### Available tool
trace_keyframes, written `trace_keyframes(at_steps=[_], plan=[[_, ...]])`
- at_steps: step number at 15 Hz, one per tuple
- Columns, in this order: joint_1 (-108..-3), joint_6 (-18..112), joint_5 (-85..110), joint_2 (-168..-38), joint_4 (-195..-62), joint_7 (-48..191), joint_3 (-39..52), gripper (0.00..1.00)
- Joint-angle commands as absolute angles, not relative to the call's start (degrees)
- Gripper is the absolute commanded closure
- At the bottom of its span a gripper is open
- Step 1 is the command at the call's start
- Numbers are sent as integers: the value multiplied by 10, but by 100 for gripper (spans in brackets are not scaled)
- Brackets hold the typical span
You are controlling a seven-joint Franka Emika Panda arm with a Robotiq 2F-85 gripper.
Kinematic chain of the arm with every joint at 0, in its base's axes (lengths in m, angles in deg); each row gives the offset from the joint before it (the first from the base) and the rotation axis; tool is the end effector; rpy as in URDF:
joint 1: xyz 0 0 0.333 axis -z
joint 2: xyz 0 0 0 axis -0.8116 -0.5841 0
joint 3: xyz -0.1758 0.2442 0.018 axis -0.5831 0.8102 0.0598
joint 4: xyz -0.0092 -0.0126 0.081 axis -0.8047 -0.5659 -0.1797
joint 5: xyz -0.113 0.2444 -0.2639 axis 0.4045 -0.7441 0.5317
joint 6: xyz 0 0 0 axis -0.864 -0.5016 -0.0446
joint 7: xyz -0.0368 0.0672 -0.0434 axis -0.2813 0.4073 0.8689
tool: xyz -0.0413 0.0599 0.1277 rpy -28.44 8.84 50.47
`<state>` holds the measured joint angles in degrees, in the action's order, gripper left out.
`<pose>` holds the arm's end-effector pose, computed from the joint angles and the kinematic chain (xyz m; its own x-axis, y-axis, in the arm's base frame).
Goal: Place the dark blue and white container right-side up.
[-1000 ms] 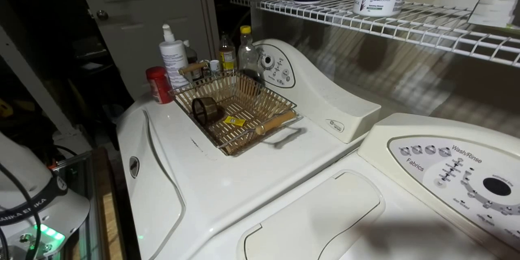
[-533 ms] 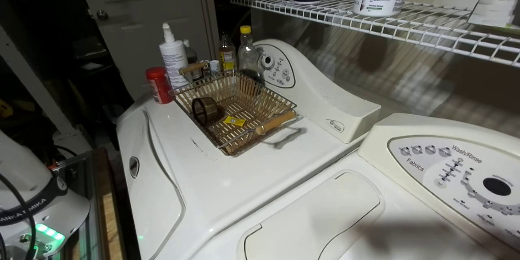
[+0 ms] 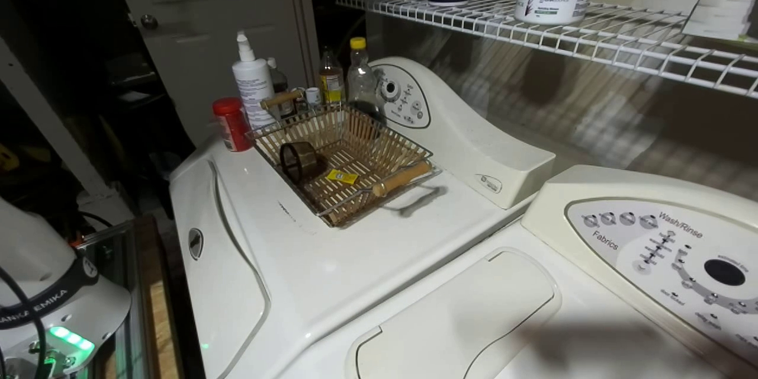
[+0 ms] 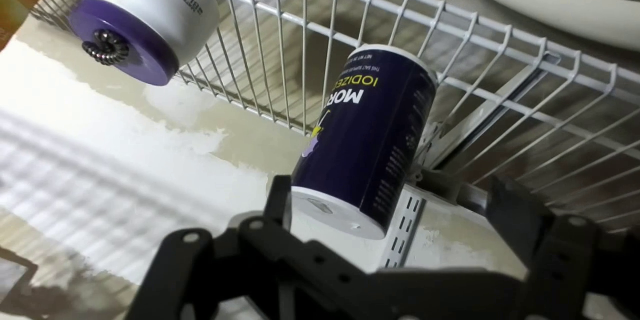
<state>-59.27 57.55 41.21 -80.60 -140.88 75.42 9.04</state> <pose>0.5934 0.0310 0.6311 0.6563 0.3421 0.6724 0.0361 -0.9045 0.4249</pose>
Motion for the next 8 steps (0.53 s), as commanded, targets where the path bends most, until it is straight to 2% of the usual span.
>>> trace_keyframes(at_steps=[1,8], plan=[[-572,576,409,-806,-1409,754,110,0],[-570,576,410,-805,-1410,757,110,0]])
